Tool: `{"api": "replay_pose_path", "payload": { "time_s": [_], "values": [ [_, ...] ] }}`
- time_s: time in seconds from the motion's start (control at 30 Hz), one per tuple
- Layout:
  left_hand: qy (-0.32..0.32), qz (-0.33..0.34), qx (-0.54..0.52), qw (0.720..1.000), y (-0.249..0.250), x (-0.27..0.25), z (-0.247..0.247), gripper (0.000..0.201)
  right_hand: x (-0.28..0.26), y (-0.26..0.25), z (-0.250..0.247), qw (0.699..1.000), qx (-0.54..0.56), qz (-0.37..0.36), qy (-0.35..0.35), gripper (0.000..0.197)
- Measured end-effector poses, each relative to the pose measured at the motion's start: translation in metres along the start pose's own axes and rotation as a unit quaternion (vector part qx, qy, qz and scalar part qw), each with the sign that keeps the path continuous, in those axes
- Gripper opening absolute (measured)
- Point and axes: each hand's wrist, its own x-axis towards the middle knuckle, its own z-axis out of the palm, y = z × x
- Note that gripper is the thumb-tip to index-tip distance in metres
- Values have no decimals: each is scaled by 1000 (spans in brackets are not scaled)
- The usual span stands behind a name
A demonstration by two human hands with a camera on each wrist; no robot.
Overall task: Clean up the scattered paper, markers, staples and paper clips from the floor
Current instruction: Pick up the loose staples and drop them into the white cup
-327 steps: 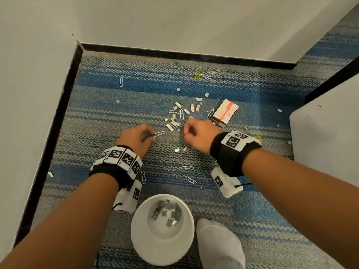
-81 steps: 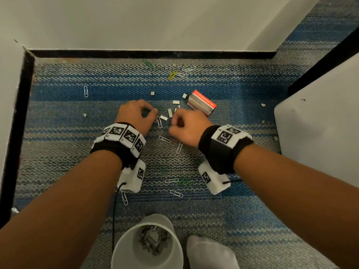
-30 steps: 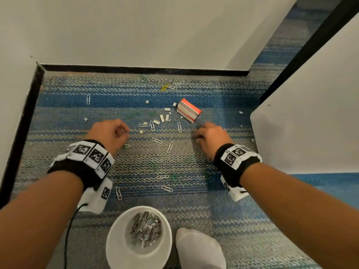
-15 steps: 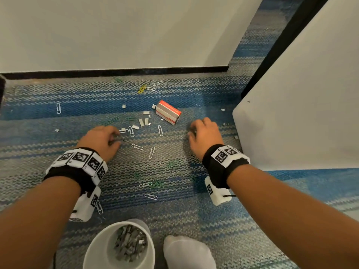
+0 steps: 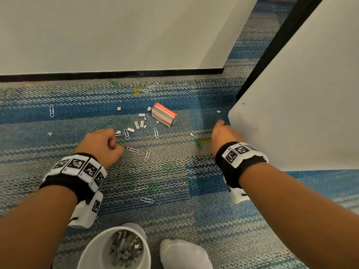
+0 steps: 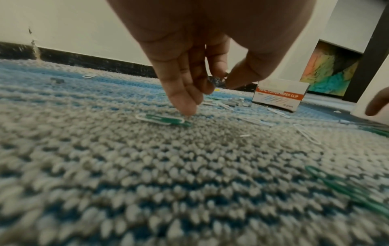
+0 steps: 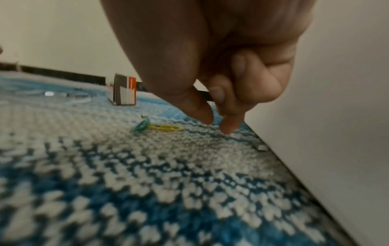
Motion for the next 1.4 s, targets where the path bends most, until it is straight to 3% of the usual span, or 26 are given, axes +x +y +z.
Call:
{"api": "replay_pose_path", "payload": {
  "time_s": [0.1, 0.23, 0.3, 0.5, 0.57, 0.63, 0.7, 0.73, 0.77, 0.8, 0.87, 0.9, 1.0, 1.07, 1.17, 1.23, 1.33, 1.4],
  "values": [
    [6, 17, -2, 1000, 4, -2, 3, 35, 1, -11, -7, 998, 63, -8, -1, 35],
    [-5, 15, 5, 1000, 8, -5, 8, 33, 9, -15, -17, 998, 54, 13, 9, 45],
    [-3, 7, 5, 1000, 9, -6, 8, 33, 15, -13, -24, 998, 58, 9, 26, 40],
    [-9, -24, -53, 998, 8, -9, 1, 24, 22, -6, -23, 978, 194, 36, 62, 24],
    [-11, -31, -73, 997, 8, -7, 1, 18, 17, -11, -21, 953, 294, 43, 61, 18],
    [2, -34, -64, 997, 8, -4, 2, 22, 12, -14, -18, 916, 393, 71, 43, 24],
    [7, -55, -61, 997, 10, 1, 4, 23, 8, -13, -14, 825, 546, 147, -29, 25],
    [0, -74, -63, 995, 11, 4, 4, 25, 9, -10, -8, 801, 574, 161, -59, 22],
    [-9, -93, -65, 994, 11, 5, 5, 25, 11, -8, -3, 807, 565, 155, -79, 21],
    [-16, -110, -66, 992, 11, 7, 6, 24, 12, -8, 0, 838, 525, 130, -74, 19],
    [-6, -132, -69, 989, 12, 8, 7, 16, 14, -9, 7, 916, 395, 66, 1, 13],
    [6, -133, -67, 989, 12, 8, 8, 16, 11, -12, 8, 940, 339, 33, 30, 11],
    [23, -112, -21, 993, 5, 10, 9, 36, 10, -21, 15, 978, 183, -89, 42, 17],
    [30, -101, 10, 994, -2, 14, 8, 32, 9, -25, 17, 983, 137, -119, 22, 18],
    [45, -89, 19, 995, -6, 16, 7, 15, 6, -22, 12, 978, 180, -102, 35, 11],
    [54, -81, 12, 995, -7, 16, 8, 8, -2, -15, 7, 962, 262, -66, 48, 11],
    [56, -90, 0, 994, -11, 15, 8, 18, -16, -2, 16, 927, 367, 25, 69, 26],
    [50, -81, 0, 995, -12, 16, 9, 23, -21, 4, 25, 909, 402, 77, 79, 17]
  ]
}}
